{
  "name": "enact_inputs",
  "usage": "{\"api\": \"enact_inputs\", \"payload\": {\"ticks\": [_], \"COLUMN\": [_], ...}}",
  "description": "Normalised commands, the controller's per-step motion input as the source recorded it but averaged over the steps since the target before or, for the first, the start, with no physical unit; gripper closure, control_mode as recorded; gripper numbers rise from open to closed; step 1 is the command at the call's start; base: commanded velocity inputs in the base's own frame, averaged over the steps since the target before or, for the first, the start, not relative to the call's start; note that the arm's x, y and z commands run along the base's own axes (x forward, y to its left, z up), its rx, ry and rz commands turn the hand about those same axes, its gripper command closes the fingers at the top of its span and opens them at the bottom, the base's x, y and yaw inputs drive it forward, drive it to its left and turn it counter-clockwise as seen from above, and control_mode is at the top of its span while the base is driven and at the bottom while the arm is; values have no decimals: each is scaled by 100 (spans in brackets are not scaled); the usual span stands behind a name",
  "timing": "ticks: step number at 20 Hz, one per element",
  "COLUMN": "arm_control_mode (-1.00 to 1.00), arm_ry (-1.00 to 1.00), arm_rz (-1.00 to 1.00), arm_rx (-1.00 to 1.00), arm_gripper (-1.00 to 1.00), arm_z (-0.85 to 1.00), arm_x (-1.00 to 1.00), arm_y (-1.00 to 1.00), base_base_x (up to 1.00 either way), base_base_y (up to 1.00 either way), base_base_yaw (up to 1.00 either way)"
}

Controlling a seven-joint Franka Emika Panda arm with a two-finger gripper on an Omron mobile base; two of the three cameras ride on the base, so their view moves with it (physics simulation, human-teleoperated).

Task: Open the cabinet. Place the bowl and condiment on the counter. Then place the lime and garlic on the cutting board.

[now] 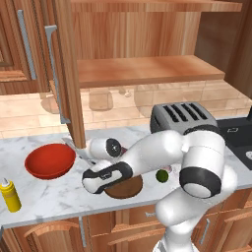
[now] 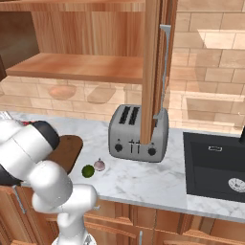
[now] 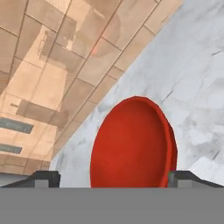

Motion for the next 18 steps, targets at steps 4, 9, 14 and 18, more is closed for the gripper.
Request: {"api": "enact_inputs", "payload": {"ticks": [4, 9, 14, 18], "arm_control_mode": [-100, -100, -100, -100], "arm_ry": [-3, 0, 0, 4], "arm_rz": [-1, 0, 0, 0], "arm_rx": [0, 0, -1, -7], "arm_gripper": [-100, -100, -100, -100], "arm_z": [98, 99, 85, 24], "arm_x": [-29, -28, -37, -56], "arm_y": [0, -3, -18, -56], "base_base_x": [0, 0, 0, 0], "base_base_y": [0, 0, 0, 0], "base_base_yaw": [0, 0, 0, 0]}}
